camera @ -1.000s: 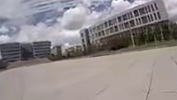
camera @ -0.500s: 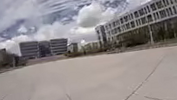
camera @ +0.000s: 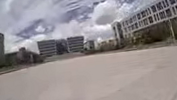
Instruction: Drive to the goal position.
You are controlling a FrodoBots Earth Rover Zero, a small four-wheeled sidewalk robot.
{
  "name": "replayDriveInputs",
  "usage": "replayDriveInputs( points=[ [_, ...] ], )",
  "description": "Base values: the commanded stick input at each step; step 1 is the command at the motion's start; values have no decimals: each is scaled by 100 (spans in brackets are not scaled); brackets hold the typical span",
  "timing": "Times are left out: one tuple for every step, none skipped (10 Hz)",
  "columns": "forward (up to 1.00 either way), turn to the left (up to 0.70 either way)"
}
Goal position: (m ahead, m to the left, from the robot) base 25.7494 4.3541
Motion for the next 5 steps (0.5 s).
replayDriveInputs(
  points=[
    [100, 40],
    [100, 40],
    [100, 40],
    [100, 15],
    [100, 0]
  ],
)
